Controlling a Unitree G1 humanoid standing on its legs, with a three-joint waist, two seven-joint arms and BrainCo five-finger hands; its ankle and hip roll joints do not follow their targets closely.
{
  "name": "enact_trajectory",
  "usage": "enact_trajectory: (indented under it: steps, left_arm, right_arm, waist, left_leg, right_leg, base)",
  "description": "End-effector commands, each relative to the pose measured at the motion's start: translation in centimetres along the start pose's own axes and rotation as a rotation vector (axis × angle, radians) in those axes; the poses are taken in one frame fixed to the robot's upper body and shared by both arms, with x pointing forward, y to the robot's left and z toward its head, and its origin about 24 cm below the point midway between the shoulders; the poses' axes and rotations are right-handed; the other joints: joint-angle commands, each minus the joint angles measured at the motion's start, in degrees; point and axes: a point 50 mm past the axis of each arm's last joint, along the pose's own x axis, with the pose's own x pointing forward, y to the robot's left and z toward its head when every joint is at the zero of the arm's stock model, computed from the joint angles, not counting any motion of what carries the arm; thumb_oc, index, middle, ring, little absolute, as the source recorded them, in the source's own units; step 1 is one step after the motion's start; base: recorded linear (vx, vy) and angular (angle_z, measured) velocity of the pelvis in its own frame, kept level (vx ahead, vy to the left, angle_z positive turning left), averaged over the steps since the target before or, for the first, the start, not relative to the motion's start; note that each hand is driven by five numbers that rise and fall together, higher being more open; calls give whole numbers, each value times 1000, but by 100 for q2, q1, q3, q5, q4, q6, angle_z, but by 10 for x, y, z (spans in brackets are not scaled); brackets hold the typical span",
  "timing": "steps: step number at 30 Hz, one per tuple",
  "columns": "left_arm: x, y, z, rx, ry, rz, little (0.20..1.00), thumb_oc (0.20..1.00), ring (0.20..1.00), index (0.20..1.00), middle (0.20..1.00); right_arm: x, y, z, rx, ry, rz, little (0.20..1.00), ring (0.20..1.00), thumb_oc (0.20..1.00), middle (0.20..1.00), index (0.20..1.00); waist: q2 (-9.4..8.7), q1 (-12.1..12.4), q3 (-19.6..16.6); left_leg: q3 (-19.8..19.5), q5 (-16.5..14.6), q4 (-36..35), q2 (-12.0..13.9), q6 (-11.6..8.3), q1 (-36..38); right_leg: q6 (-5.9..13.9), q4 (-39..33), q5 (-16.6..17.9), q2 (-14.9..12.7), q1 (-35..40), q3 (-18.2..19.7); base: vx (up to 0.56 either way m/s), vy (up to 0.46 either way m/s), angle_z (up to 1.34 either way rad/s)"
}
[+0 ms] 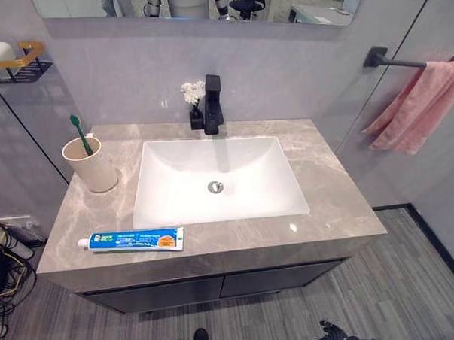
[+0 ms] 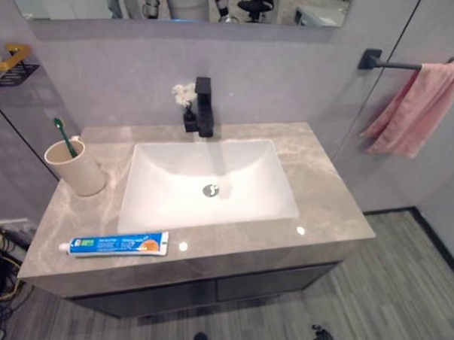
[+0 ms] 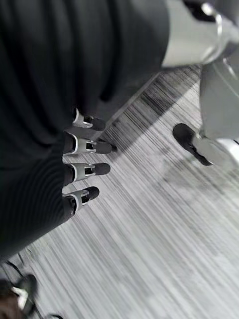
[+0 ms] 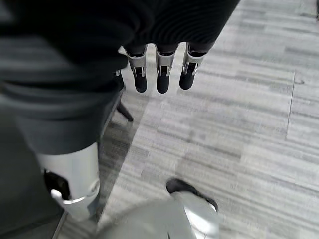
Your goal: Put brush and paste in cup on sink, flatten towel.
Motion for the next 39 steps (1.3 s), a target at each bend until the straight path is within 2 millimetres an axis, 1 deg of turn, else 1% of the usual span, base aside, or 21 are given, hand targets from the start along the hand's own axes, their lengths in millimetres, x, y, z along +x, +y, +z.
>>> enact_trajectory:
  steps: [1, 3, 7, 10, 12, 15, 17, 18, 19, 20, 21, 22, 26, 29, 30, 32, 34, 35, 36, 37, 39]
  left_arm:
    - [0, -7, 5, 48, -27, -26, 1000, 1000, 1000, 1000, 1000]
    - [0, -9, 4, 55, -24, -30, 1000, 1000, 1000, 1000, 1000]
    - [-1, -9, 0, 73, -11, -34, 1000, 1000, 1000, 1000, 1000]
    - [-1, -8, -5, 83, 16, -32, 1000, 1000, 1000, 1000, 1000]
    - [-1, -5, -9, 50, 31, -15, 1000, 1000, 1000, 1000, 1000]
    - [0, 2, -4, -3, 14, 15, 1000, 1000, 1000, 1000, 1000]
    - [0, 4, 3, -1, -13, 28, 1000, 1000, 1000, 1000, 1000]
    - [1, 8, 13, 19, -53, 50, 1000, 1000, 1000, 1000, 1000]
    - [1, 8, 13, 19, -54, 50, 1000, 1000, 1000, 1000, 1000]
    - [2, 9, 17, 29, -70, 54, 1000, 1000, 1000, 1000, 1000]
    - [2, 9, 21, 33, -81, 63, 1000, 1000, 1000, 1000, 1000]
    - [2, 8, 20, 32, -78, 60, 1000, 1000, 1000, 1000, 1000]
    - [0, -5, 5, 45, -32, 26, 1000, 1000, 1000, 1000, 1000]
    - [0, -6, 4, 57, -32, 18, 1000, 1000, 1000, 1000, 1000]
    - [0, -6, 6, 65, -41, 18, 1000, 1000, 1000, 1000, 1000]
    - [0, -4, 12, 100, -70, 20, 1000, 1000, 1000, 1000, 1000]
    - [0, -5, 13, 115, -83, 20, 1000, 1000, 1000, 1000, 1000]
    - [0, -1, 19, 162, -132, 35, 1000, 1000, 1000, 1000, 1000]
    - [0, -1, 19, 162, -132, 35, 1000, 1000, 1000, 1000, 1000]
    - [-2, 4, 27, 208, -210, 55, 1000, 1000, 1000, 1000, 1000]
    - [-9, 13, 34, 251, -324, 71, 1000, 1000, 1000, 1000, 1000]
  right_arm:
    - [0, -16, 1, -30, -7, -37, 1000, 1000, 1000, 1000, 1000]
    - [1, -16, 5, -37, -26, -36, 1000, 1000, 1000, 1000, 1000]
    - [1, -16, 14, -46, -56, -36, 1000, 1000, 1000, 1000, 1000]
    - [2, -10, 18, -70, -77, -15, 1000, 1000, 1000, 1000, 1000]
    - [1, -5, 13, -109, -63, 2, 1000, 1000, 1000, 1000, 1000]
    - [1, -6, 8, -186, -39, 11, 1000, 1000, 1000, 1000, 1000]
    - [0, -14, 5, -198, -32, -18, 1000, 1000, 1000, 1000, 1000]
    - [0, -31, 7, -147, -37, -85, 1000, 1000, 1000, 1000, 1000]
    - [0, -31, 7, -147, -38, -86, 1000, 1000, 1000, 1000, 1000]
    - [0, -37, 9, -124, -43, -110, 1000, 1000, 1000, 1000, 1000]
    - [0, -44, 10, -90, -50, -144, 1000, 1000, 1000, 1000, 1000]
    - [-1, -46, 8, -68, -42, -149, 1000, 1000, 1000, 1000, 1000]
    - [-1, -50, 8, -54, -42, -163, 1000, 1000, 1000, 1000, 1000]
    - [-1, -49, 5, -58, -35, -157, 1000, 1000, 1000, 1000, 1000]
    - [-1, -49, 5, -62, -32, -156, 1000, 1000, 1000, 1000, 1000]
    - [-2, -49, 1, -45, -17, -161, 1000, 1000, 1000, 1000, 1000]
    - [-2, -49, 0, -42, -12, -162, 1000, 1000, 1000, 1000, 1000]
    - [-2, -50, 2, -52, -15, -166, 1000, 1000, 1000, 1000, 1000]
    - [-2, -50, 2, -52, -15, -166, 1000, 1000, 1000, 1000, 1000]
    - [-1, -51, 11, -84, -51, -171, 1000, 1000, 1000, 1000, 1000]
    - [-1, -53, 20, -99, -102, -186, 1000, 1000, 1000, 1000, 1000]
  waist:
    - [131, 112, 19]
    - [123, 134, 79]
    - [131, 121, 242]
    - [71, 107, 316]
    - [-2, 209, 290]
    - [43, 263, 289]
    - [73, 285, 342]
    - [122, 232, 491]
    - [128, 223, 487]
    - [153, 200, 530]
    - [181, 103, 528]
    - [195, 88, 522]
    - [203, 143, 377]
    - [255, 130, 285]
    - [321, 132, 254]
    - [418, 83, 231]
    - [440, 94, 231]
    - [480, 122, 213]
    - [477, 127, 215]
    - [499, 194, 241]
    - [505, 262, 274]
  left_leg:
    - [178, -354, 439, 202, -165, -132]
    - [241, -350, 368, 210, -150, -134]
    - [266, -271, 232, 274, -136, -112]
    - [296, -231, 212, 289, -160, -135]
    - [328, -204, 163, 295, -206, -132]
    - [158, -54, 79, 312, -329, -231]
    - [93, -32, 211, 305, -405, -405]
    - [224, 18, 605, 366, -543, -746]
    - [212, 7, 632, 369, -545, -769]
    - [383, 66, 685, 454, -599, -835]
    - [877, 180, 622, 726, -671, -819]
    - [1056, 226, 518, 889, -699, -694]
    - [420, 122, 484, 983, -745, -498]
    - [246, 146, 354, 1190, -793, -294]
    - [101, 125, 195, 1159, -786, -202]
    - [119, 132, -10, 1068, -787, -111]
    - [56, 92, -18, 971, -753, -84]
    - [65, 12, -40, 819, -685, -41]
    - [70, 11, -40, 815, -682, -37]
    - [106, -69, -40, 660, -603, -31]
    - [112, -119, -58, 536, -542, -37]
  right_leg:
    - [322, -300, 974, 54, -205, 122]
    - [418, -265, 1158, 0, -388, 135]
    - [442, 106, 1295, 71, -764, 170]
    - [318, 7, 1204, 116, -880, -16]
    - [247, -368, 1207, 49, -754, -279]
    - [152, -643, 1204, 123, -658, -342]
    - [116, -813, 1240, 92, -591, -483]
    - [68, -925, 1275, 22, -574, -676]
    - [66, -927, 1276, 25, -578, -688]
    - [55, -944, 1283, 11, -592, -767]
    - [66, -971, 1282, -36, -575, -920]
    - [65, -972, 1265, -52, -541, -994]
    - [90, -1083, 1331, -132, -438, -896]
    - [123, -951, 1262, -294, -493, -902]
    - [152, -899, 1233, -318, -502, -899]
    - [225, -828, 1278, -467, -486, -964]
    - [269, -839, 1320, -552, -476, -965]
    - [353, -868, 1409, -708, -453, -942]
    - [356, -871, 1411, -711, -451, -938]
    - [458, -903, 1534, -877, -475, -909]
    - [542, -921, 1652, -1017, -507, -881]
  base:
    - [-110, 128, -19]
    - [-82, 71, -20]
    - [-87, 45, -28]
    - [-79, -32, -40]
    - [-19, -126, -15]
    - [-29, -158, 14]
    - [-106, -177, 38]
    - [-149, -136, 64]
    - [-168, -87, 109]
    - [-85, -14, 120]
    - [-85, 2, 112]
    - [-43, 16, 86]
    - [26, 70, 21]
    - [27, 180, -9]
    - [39, 197, -1]
    - [24, 254, 10]
    - [16, 235, 33]
    - [21, 185, 26]
    - [17, 371, 16]
    - [-11, 252, 5]
    - [-28, 272, -21]
